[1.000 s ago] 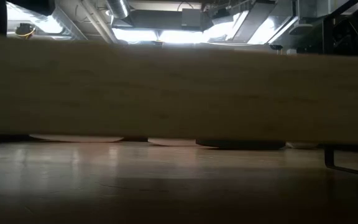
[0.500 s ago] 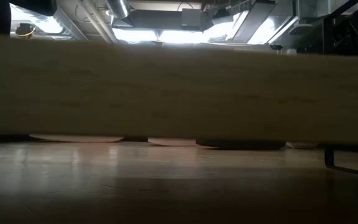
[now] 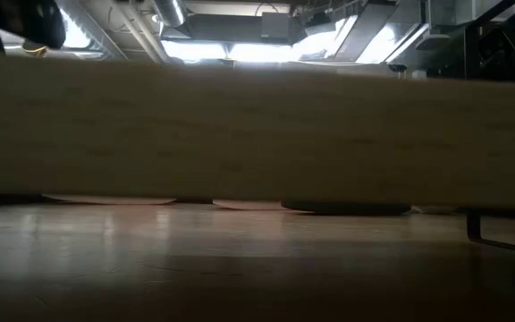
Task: Pick and place slides into the shelf
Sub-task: Put the left black slide on the shelf
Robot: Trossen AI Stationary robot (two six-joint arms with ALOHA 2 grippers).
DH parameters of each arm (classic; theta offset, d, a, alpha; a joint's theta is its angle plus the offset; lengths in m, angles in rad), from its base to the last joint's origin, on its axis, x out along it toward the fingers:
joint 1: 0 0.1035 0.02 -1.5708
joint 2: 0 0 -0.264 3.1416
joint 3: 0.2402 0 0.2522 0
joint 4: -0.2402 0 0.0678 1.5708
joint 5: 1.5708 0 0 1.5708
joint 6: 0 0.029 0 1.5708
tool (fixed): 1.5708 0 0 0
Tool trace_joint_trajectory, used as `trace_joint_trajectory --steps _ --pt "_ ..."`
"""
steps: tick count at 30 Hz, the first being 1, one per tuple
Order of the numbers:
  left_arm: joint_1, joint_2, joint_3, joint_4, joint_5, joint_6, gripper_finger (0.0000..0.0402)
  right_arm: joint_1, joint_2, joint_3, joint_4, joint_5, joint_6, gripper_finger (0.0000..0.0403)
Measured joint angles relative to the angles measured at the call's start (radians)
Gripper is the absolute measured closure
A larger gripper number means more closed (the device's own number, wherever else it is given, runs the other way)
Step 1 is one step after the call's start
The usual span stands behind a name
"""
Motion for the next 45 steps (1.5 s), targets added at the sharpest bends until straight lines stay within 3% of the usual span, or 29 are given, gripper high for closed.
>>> trace_joint_trajectory --steps 30,45 --pt "0.002 0.000 -0.014 -0.002 0.019 -0.284 0.0388 0.000 0.000 0.000 0.000 0.000 -0.009 0.0385" --pt "0.001 0.000 -0.014 -0.004 -0.009 -0.227 0.0388 0.000 0.000 0.000 0.000 0.000 -0.021 0.0385"
